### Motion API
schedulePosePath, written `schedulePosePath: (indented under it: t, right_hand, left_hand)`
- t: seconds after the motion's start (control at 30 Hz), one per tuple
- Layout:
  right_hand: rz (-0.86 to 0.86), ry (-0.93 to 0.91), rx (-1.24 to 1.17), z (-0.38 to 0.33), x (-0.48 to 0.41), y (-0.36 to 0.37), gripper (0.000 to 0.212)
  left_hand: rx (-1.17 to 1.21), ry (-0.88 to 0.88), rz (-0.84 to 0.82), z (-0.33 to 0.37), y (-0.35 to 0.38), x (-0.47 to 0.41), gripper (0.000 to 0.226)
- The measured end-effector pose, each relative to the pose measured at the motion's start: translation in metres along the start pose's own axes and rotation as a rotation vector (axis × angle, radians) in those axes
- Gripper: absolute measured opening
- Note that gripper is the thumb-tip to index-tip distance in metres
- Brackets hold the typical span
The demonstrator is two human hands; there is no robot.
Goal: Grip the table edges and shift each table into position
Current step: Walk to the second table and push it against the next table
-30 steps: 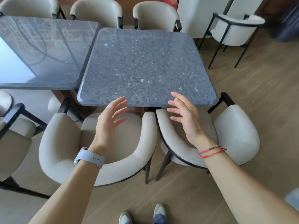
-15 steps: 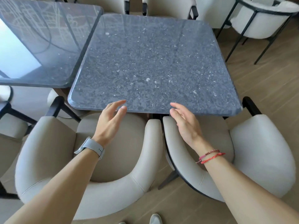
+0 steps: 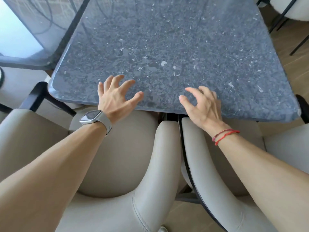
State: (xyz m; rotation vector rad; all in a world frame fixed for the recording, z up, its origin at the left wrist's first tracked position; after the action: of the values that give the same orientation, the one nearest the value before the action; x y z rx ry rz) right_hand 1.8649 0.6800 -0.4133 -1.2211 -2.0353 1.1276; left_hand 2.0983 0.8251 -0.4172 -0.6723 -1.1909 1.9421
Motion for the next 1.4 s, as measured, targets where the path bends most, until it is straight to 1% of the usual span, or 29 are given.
schedulePosePath:
  t: [0.1, 0.23, 0.3, 0.37, 0.43, 0.57, 0.73, 1.0, 1.2, 1.3, 1.4]
  right_hand:
    - [0.061, -0.036, 0.173, 0.015, -0.016, 0.005, 0.069]
    - [0.086, -0.038, 0.269, 0.028, -0.034, 0.019, 0.074]
    - [0.115, -0.054, 0.332, 0.032, -0.036, 0.030, 0.075]
    - [0.188, -0.075, 0.372, 0.034, -0.036, 0.037, 0.073]
    - [0.231, -0.083, 0.371, 0.036, -0.037, 0.040, 0.071]
    - [0.251, -0.088, 0.379, 0.035, -0.037, 0.040, 0.071]
    - [0.266, -0.087, 0.376, 0.035, -0.037, 0.042, 0.072]
    - [0.257, -0.073, 0.358, 0.034, -0.033, 0.041, 0.075]
    - [0.308, -0.077, 0.359, 0.035, -0.034, 0.044, 0.076]
    - [0.346, -0.083, 0.355, 0.037, -0.035, 0.047, 0.073]
    - [0.360, -0.082, 0.349, 0.038, -0.038, 0.048, 0.070]
  left_hand:
    - [-0.053, -0.019, 0.008, -0.004, 0.010, -0.021, 0.073]
    - [-0.265, -0.010, -0.014, -0.010, 0.034, -0.032, 0.079]
    - [-0.352, 0.011, 0.031, -0.013, 0.044, -0.030, 0.079]
    - [-0.364, 0.012, 0.083, -0.014, 0.050, -0.031, 0.077]
    - [-0.357, 0.011, 0.106, -0.013, 0.050, -0.032, 0.077]
    - [-0.331, 0.006, 0.124, -0.013, 0.049, -0.031, 0.077]
    - [-0.315, 0.012, 0.147, -0.014, 0.049, -0.031, 0.075]
    - [-0.330, 0.001, 0.128, -0.012, 0.048, -0.031, 0.076]
    - [-0.386, 0.064, 0.173, -0.010, 0.049, -0.033, 0.078]
    - [-0.367, 0.084, 0.218, -0.015, 0.053, -0.034, 0.076]
    - [-0.374, 0.105, 0.218, -0.017, 0.055, -0.039, 0.075]
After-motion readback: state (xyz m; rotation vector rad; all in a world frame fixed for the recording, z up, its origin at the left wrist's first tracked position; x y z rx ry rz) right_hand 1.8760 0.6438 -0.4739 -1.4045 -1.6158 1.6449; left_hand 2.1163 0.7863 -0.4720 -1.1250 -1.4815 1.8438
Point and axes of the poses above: each hand's wrist, its own x-axis away from the middle knuckle, its own y-axis out of the palm, z = x × y, the point moved 1 cm from there along -x, towards the middle knuckle, and after that the axes turned 3 degrees about -x, right-handed, at the moved point
